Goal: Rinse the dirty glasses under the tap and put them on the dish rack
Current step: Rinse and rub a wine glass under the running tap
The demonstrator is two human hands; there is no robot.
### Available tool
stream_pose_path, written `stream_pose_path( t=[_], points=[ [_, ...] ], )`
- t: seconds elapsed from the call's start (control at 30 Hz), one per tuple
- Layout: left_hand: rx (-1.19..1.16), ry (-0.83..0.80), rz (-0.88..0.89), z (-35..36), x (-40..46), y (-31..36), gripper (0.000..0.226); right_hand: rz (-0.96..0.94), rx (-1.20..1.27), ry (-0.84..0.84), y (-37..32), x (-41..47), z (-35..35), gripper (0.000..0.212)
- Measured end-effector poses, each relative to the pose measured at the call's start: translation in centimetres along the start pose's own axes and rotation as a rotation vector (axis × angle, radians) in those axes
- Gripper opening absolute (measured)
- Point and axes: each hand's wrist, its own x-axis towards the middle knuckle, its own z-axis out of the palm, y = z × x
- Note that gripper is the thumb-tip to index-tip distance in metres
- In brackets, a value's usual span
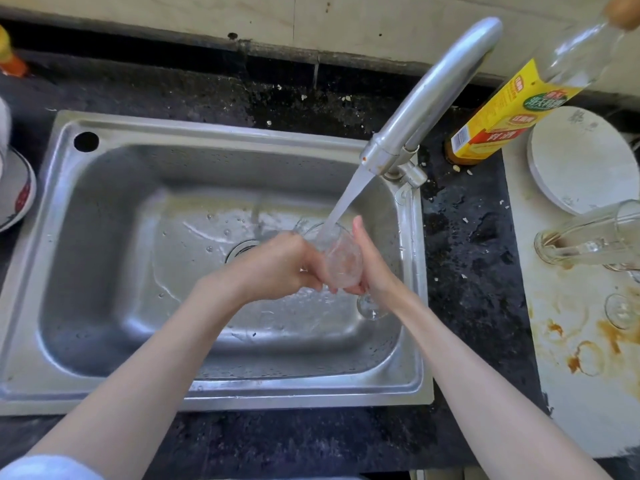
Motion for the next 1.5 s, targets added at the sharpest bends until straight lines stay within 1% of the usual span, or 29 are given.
stream_pose_path(
  t=[0.07, 0.13, 0.17, 0.2, 0.23, 0.3, 0.37, 0.4, 0.43, 0.5, 0.53, 0.6, 0.63, 0.67, 0.7, 0.73, 0.8, 0.87, 0.93, 1.0, 1.03, 1.1, 1.13, 1.2, 1.27, 1.33, 1.4, 1.47, 1.5],
  points=[
    [-0.117, 0.158, -0.062, 0.2, 0.1, 0.1, 0.014, -0.031, -0.027, 0.059, 0.3, 0.1, 0.2, 0.089],
    [-0.206, 0.299, -0.109, 0.7, 0.1, -0.1, 0.02, -0.06, -0.061, 0.153, 0.2, -0.2, 0.8, 0.078],
    [-0.229, 0.336, -0.108, 0.9, 0.1, -0.2, 0.024, -0.071, -0.065, 0.192, 0.0, -0.4, 1.0, 0.074],
    [-0.232, 0.334, -0.083, 1.1, -0.1, -0.1, 0.024, -0.069, -0.059, 0.206, 0.0, -0.5, 1.1, 0.074],
    [-0.214, 0.287, -0.045, 1.1, -0.2, -0.1, 0.019, -0.044, -0.05, 0.193, -0.2, -0.6, 1.1, 0.075],
    [-0.049, 0.113, 0.026, 0.7, -0.5, 0.0, 0.009, -0.002, -0.035, 0.079, -1.2, -0.8, 1.1, 0.075],
    [0.089, -0.033, 0.038, 0.2, -0.5, -0.2, 0.017, 0.079, -0.011, -0.048, -1.5, -0.6, 0.8, 0.08],
    [0.068, -0.052, 0.015, 0.0, -0.4, -0.3, 0.017, 0.101, -0.004, -0.091, -1.4, -0.5, 0.6, 0.085],
    [0.021, -0.021, -0.009, 0.0, -0.3, -0.3, 0.015, 0.088, 0.005, -0.102, -1.2, -0.3, 0.4, 0.09],
    [-0.07, 0.124, -0.068, 0.1, -0.1, -0.1, 0.01, -0.002, 0.015, -0.07, -0.4, 0.0, 0.5, 0.097],
    [-0.107, 0.204, -0.102, 0.3, -0.1, 0.0, 0.016, -0.047, 0.001, -0.037, 0.0, 0.2, 0.6, 0.096],
    [-0.15, 0.305, -0.135, 0.9, 0.1, -0.3, 0.023, -0.084, -0.042, 0.054, -0.1, 0.1, 1.2, 0.084],
    [-0.147, 0.295, -0.119, 1.0, 0.0, -0.3, 0.023, -0.076, -0.043, 0.081, 0.0, 0.2, 1.3, 0.076],
    [-0.128, 0.233, -0.085, 1.0, 0.0, -0.5, 0.018, -0.055, -0.026, 0.089, -0.1, 0.3, 1.3, 0.073],
    [-0.082, 0.138, -0.041, 0.9, -0.1, -0.8, 0.009, -0.023, -0.014, 0.082, -0.1, 0.4, 1.2, 0.072],
    [-0.002, 0.038, -0.007, 0.7, -0.2, -1.0, 0.008, 0.018, -0.015, 0.063, -0.1, 0.4, 0.9, 0.071],
    [0.165, -0.078, 0.019, 0.6, -0.2, -1.5, 0.021, 0.086, -0.029, 0.01, -0.3, 0.4, 0.6, 0.068],
    [0.154, -0.04, 0.014, 0.4, 0.0, -1.8, 0.018, 0.134, 0.037, -0.051, -0.7, 0.1, 0.5, 0.072],
    [0.013, 0.053, -0.005, 0.3, 0.1, -1.9, 0.015, 0.09, 0.079, -0.077, -0.6, 0.1, 0.4, 0.074],
    [-0.116, 0.167, -0.083, 0.5, 0.2, -1.6, 0.017, -0.015, 0.012, -0.034, -0.2, 0.1, 0.5, 0.069],
    [-0.164, 0.232, -0.13, 0.7, 0.3, -1.6, 0.024, -0.055, -0.041, 0.005, 0.2, 0.3, 0.6, 0.066],
    [-0.231, 0.322, -0.174, 1.1, 0.4, -1.4, 0.033, -0.106, -0.103, 0.087, 0.5, 0.3, 0.9, 0.072],
    [-0.272, 0.332, -0.158, 1.1, 0.3, -1.4, 0.031, -0.106, -0.092, 0.108, 0.4, 0.2, 0.9, 0.072],
    [-0.351, 0.255, -0.066, 0.6, -0.1, -1.4, 0.023, -0.074, -0.001, 0.08, -0.4, 0.1, 0.9, 0.068],
    [-0.319, 0.104, 0.007, -0.3, -0.7, -1.4, 0.016, 0.0, 0.013, -0.05, -0.9, 0.1, 0.5, 0.074],
    [-0.238, 0.024, 0.011, -0.7, -0.9, -1.5, 0.014, 0.095, 0.008, -0.185, -0.9, 0.2, 0.1, 0.078],
    [-0.248, 0.064, -0.042, -0.8, -0.9, -1.5, 0.01, 0.147, 0.015, -0.198, -0.6, 0.4, 0.0, 0.08],
    [-0.302, 0.168, -0.089, -0.4, -0.6, -1.3, 0.013, 0.073, -0.013, -0.099, -0.5, 0.4, 0.3, 0.082],
    [-0.3, 0.234, -0.103, -0.1, -0.4, -1.1, 0.016, 0.021, -0.042, -0.038, -0.4, 0.5, 0.4, 0.079]
  ],
)
